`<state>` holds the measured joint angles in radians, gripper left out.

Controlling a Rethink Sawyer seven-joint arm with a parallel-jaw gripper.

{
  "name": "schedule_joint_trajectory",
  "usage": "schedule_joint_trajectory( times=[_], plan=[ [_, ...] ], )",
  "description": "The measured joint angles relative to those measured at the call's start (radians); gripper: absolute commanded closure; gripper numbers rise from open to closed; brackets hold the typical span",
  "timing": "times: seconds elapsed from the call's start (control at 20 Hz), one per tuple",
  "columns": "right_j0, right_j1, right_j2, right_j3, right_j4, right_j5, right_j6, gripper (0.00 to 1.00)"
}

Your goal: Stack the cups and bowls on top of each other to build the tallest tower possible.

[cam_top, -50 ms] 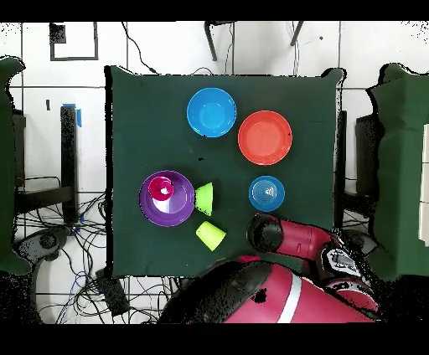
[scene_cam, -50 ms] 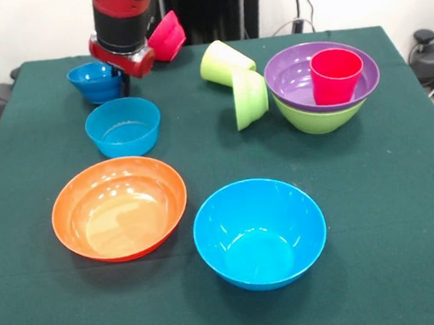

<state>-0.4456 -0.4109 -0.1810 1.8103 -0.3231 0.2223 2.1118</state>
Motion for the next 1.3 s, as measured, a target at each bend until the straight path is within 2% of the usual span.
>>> schedule_joint_trajectory(
  times=[0.4,0.75,0.8,0.95,1.25,1.3],
  plan=[
    [-0.003,-0.026,0.024,0.0,0.001,0.084,0.0,1.0],
    [0.011,-0.113,0.057,0.004,0.053,0.292,0.0,1.0],
    [0.021,-0.143,0.063,0.008,0.077,0.347,0.0,1.0],
    [0.051,-0.187,0.065,0.009,0.116,0.416,0.0,1.0],
    [0.131,-0.232,0.064,0.004,0.19,0.482,0.0,1.0],
    [0.166,-0.236,0.064,-0.004,0.222,0.499,0.001,1.0]
  ],
)
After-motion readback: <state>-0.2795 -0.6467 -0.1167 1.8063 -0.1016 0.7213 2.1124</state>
